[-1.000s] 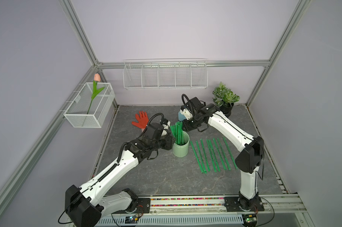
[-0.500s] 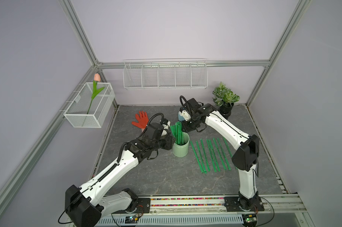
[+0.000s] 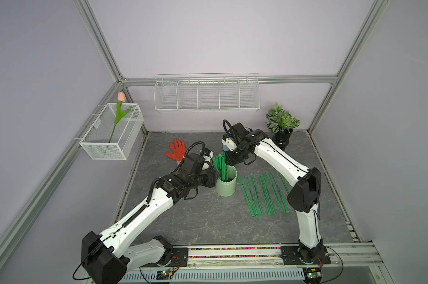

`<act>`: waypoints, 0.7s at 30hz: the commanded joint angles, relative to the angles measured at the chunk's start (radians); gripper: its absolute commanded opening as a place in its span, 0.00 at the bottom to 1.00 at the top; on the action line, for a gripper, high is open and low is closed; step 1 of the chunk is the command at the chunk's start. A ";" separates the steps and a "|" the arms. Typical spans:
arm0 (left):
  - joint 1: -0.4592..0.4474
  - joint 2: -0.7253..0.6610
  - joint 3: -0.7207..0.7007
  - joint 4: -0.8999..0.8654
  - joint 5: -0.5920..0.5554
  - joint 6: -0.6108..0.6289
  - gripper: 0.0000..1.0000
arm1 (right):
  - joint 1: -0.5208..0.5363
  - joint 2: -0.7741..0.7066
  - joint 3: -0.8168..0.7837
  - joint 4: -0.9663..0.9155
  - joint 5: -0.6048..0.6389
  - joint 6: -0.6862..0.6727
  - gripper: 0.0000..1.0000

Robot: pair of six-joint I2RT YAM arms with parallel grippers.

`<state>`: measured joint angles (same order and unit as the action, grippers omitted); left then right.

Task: Take the straws out of the storage container
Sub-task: Pick up the straw from the container.

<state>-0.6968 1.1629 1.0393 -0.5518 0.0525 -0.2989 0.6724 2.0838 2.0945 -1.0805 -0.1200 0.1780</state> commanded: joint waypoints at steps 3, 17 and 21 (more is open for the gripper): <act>-0.002 -0.008 0.007 -0.003 0.000 0.005 0.55 | 0.010 0.021 0.015 -0.010 -0.018 -0.021 0.34; -0.003 -0.010 0.007 -0.005 -0.001 0.005 0.55 | 0.010 0.032 0.015 0.021 -0.024 -0.017 0.25; -0.003 -0.008 0.007 -0.004 0.000 0.003 0.55 | 0.010 0.019 0.010 0.026 -0.020 -0.017 0.22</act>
<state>-0.6968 1.1629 1.0393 -0.5522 0.0528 -0.2989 0.6762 2.1014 2.0945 -1.0660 -0.1276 0.1711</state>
